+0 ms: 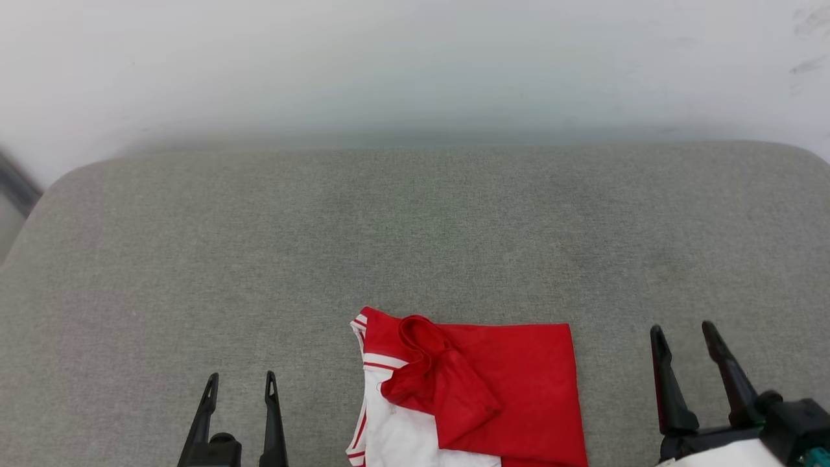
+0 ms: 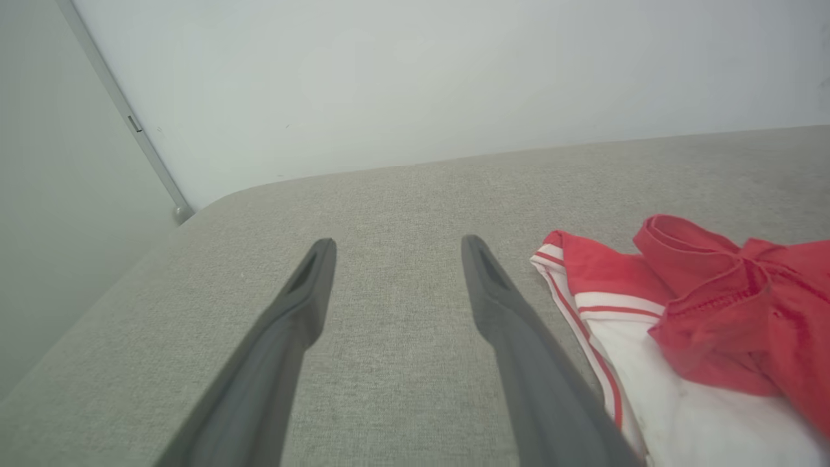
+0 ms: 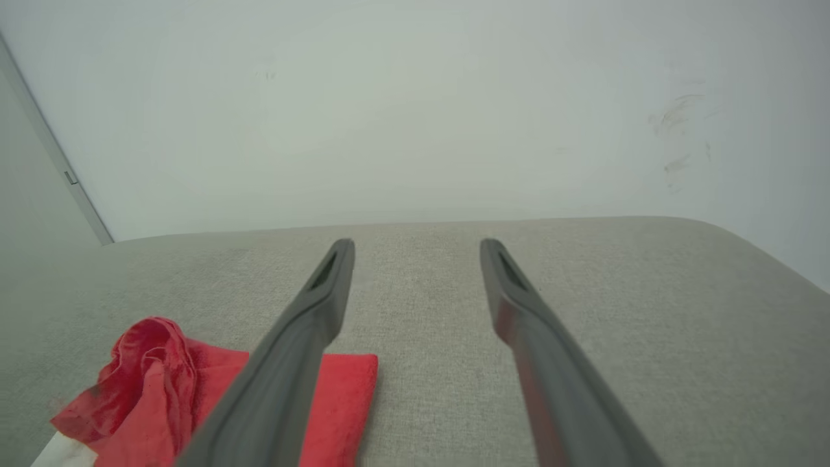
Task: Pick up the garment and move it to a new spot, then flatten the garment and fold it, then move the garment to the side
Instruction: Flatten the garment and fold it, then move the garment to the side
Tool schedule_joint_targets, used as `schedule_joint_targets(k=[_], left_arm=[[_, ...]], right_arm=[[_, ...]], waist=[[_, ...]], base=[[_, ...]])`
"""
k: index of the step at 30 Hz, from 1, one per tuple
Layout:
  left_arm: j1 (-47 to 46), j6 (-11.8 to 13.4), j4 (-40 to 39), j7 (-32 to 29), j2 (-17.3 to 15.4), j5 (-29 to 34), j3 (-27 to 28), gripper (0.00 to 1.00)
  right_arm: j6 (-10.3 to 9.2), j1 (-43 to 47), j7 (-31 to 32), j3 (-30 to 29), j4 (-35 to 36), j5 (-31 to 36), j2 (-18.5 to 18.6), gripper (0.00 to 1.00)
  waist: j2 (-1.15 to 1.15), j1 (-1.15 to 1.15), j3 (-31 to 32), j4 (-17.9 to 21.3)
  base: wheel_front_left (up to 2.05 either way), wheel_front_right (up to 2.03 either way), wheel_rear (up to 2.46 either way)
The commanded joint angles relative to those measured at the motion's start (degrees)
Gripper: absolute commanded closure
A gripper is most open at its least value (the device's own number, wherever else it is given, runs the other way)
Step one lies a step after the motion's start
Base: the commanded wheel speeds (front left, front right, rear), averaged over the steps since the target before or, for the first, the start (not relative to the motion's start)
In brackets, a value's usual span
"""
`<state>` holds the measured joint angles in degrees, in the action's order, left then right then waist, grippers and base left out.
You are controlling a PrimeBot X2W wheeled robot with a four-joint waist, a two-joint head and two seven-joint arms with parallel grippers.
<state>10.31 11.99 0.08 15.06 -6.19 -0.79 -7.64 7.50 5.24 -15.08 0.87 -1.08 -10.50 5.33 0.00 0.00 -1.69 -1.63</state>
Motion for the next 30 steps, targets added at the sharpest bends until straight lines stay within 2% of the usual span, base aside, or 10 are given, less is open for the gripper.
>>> schedule_joint_targets(k=[1, 8, 14, 20, 24, 27, 30], left_arm=[[0.7, -0.3, 0.1, 0.2, 0.3, -0.4, -0.1, 0.00], [1.7, -0.9, 0.0, 0.2, 0.3, -0.4, 0.3, 0.00], [1.2, -1.2, 0.1, 0.2, 0.5, -0.3, 0.8, 0.00], [-0.4, -1.8, 0.6, 0.2, 0.7, -0.1, 0.9, 0.00], [-1.4, -1.9, 1.0, 0.2, 0.9, 0.1, 0.7, 0.00], [-2.0, -2.1, 1.3, 0.2, 1.0, 0.2, 0.4, 0.00], [-2.9, -2.3, 1.4, 0.2, 1.1, 0.4, 0.2, 0.00]], right_arm=[[-0.02, 1.6, -0.1, -0.3, 0.5, 0.4, -0.7, 0.00], [-0.02, 3.9, -0.1, -0.9, 1.1, 0.6, -1.7, 0.00], [-0.02, -2.8, -0.1, -3.5, 2.9, 0.6, -1.8, 0.00], [-0.02, -15.0, 1.5, 0.5, -0.2, 0.6, 5.4, 0.00], [-0.02, -22.6, 14.8, 8.5, -3.3, -4.4, 12.9, 0.00], [-0.02, -26.6, 28.0, 13.9, -4.4, -12.4, 18.8, 0.00], [-0.02, -28.3, 40.5, 17.5, -5.1, -23.5, 23.3, 0.00]], waist=[[0.00, 0.00, 0.3, -0.2], [0.00, 0.00, 0.8, -0.2], [0.00, 0.00, 0.2, 0.1], [0.00, 0.00, -1.3, 0.3], [0.00, 0.00, -1.9, 0.0], [0.00, 0.00, -2.5, -0.4], [0.00, 0.00, -3.3, -0.8]], base=[[0.00, 0.00, 0.00], [0.00, 0.00, 0.00], [0.00, 0.00, 0.00], [0.00, 0.00, 0.00], [0.00, 0.00, 0.00], [0.00, 0.00, 0.00], [0.00, 0.00, 0.00]])
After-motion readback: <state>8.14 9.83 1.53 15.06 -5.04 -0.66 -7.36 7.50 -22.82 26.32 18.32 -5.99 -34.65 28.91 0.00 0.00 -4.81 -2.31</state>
